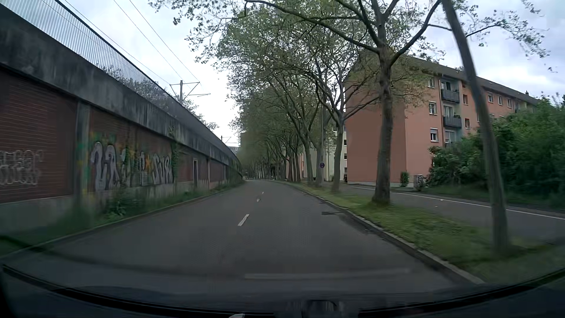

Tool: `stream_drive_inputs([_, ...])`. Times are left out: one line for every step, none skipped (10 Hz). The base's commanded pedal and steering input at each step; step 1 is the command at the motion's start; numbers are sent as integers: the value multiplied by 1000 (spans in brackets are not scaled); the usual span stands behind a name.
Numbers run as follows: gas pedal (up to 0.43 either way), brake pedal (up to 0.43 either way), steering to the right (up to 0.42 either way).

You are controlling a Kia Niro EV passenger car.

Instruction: Follow the waypoints while adhering to traffic rules and regulations

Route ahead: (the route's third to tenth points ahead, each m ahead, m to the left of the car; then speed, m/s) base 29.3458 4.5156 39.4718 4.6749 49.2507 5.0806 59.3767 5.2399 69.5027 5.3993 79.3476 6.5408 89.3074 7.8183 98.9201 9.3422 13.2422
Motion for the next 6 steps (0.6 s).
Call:
stream_drive_inputs([67, 0, -16])
stream_drive_inputs([67, 0, -15])
stream_drive_inputs([67, 0, -16])
stream_drive_inputs([67, 0, -15])
stream_drive_inputs([67, 0, -16])
stream_drive_inputs([67, 0, -16])
